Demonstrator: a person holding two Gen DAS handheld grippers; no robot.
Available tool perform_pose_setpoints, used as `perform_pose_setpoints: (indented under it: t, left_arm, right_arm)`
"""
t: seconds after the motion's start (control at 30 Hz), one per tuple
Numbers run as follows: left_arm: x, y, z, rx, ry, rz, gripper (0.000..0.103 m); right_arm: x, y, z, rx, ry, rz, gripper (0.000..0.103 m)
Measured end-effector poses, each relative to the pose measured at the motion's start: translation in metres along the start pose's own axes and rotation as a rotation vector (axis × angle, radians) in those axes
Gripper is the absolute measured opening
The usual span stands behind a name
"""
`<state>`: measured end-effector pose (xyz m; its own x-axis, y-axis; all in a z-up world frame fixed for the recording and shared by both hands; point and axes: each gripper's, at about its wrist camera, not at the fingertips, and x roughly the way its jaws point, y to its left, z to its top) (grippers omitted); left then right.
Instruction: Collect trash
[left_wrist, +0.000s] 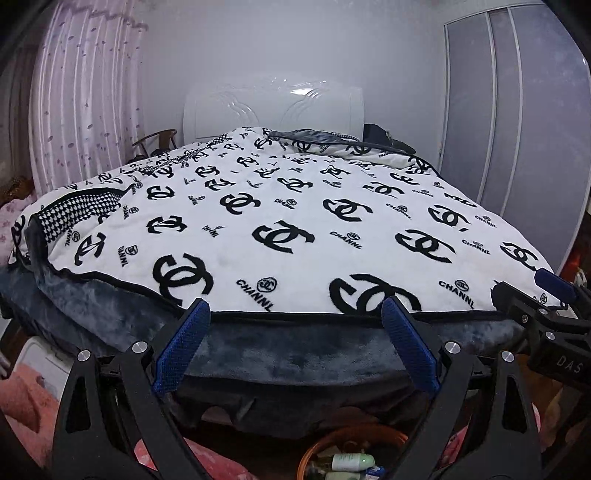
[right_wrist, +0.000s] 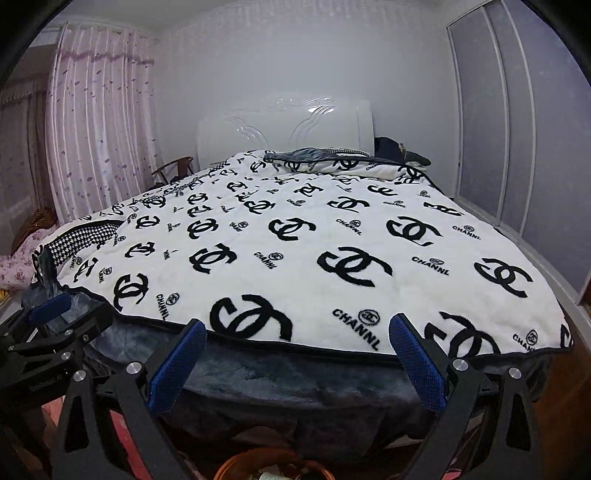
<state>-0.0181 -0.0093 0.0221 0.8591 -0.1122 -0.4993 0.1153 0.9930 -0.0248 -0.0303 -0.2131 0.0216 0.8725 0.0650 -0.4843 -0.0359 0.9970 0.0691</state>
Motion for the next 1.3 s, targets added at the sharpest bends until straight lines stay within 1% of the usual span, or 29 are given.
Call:
perform_pose_setpoints:
  t: [1.3]
  left_arm:
    - [-0.0048, -0.0014, -0.003, -0.002, -0.002, 0.002, 0.091]
  right_arm:
    - [-0.0045, 0.0007, -0.0051, 0.009, 0.003, -0.005, 0.098]
